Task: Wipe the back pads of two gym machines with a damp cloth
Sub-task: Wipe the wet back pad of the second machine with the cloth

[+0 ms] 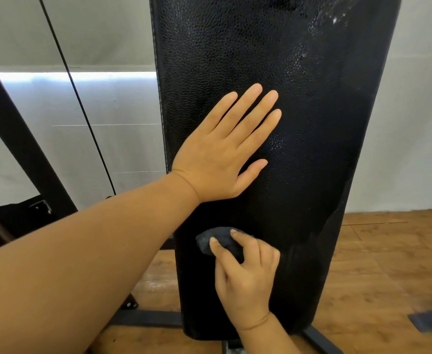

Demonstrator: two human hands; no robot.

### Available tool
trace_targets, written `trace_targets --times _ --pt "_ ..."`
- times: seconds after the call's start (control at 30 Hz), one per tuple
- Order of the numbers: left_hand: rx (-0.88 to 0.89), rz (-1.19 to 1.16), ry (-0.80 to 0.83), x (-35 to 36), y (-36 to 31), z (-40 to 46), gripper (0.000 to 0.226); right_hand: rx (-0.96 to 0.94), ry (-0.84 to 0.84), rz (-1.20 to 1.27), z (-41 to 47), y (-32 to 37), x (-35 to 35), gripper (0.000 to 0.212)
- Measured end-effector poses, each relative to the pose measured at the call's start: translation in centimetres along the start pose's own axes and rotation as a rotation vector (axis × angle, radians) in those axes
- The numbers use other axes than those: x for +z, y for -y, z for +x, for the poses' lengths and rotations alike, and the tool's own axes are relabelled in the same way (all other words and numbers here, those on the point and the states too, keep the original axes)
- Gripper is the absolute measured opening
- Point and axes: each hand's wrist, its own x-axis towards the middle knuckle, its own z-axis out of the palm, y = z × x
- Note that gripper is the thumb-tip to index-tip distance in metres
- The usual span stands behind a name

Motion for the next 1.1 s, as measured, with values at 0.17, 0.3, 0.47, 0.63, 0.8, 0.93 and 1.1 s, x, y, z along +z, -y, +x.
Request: trace_targets --times 0.17,0.3,0.47,0.63,0.8,0.93,1.1 --pt "0.007 -0.002 0.0 0.0 -0.1 0.0 0.062 0.027 0.017 -0.029 -0.7 0.5 0.2 0.022" --pt "0.009 -0.008 -0.012 0.0 -0.1 0.0 0.062 -0.024 0.075 -0.017 -2.3 0.7 0.1 0.022" --pt "0.02 -0.017 -0.024 0.0 -0.1 0.0 0.061 0.022 0.082 -0.009 -2.0 1.2 0.3 0.021" --pt "0.029 0.002 -0.015 0.0 -0.1 0.0 0.062 -0.013 0.064 0.039 -0.5 2.1 0.8 0.018" --pt "0.086 -0.008 0.019 0.0 0.0 -0.1 0.062 -0.007 0.038 0.032 -0.7 2.5 1.3 0.019" --pt "0.114 -0.017 0.037 0.0 0.0 -0.2 0.062 -0.03 0.071 0.025 -1.9 2.4 1.3 0.019" --pt "0.11 -0.011 0.039 0.0 -0.1 -0.2 0.062 -0.063 0.142 0.027 -3.4 2.3 1.0 0.019"
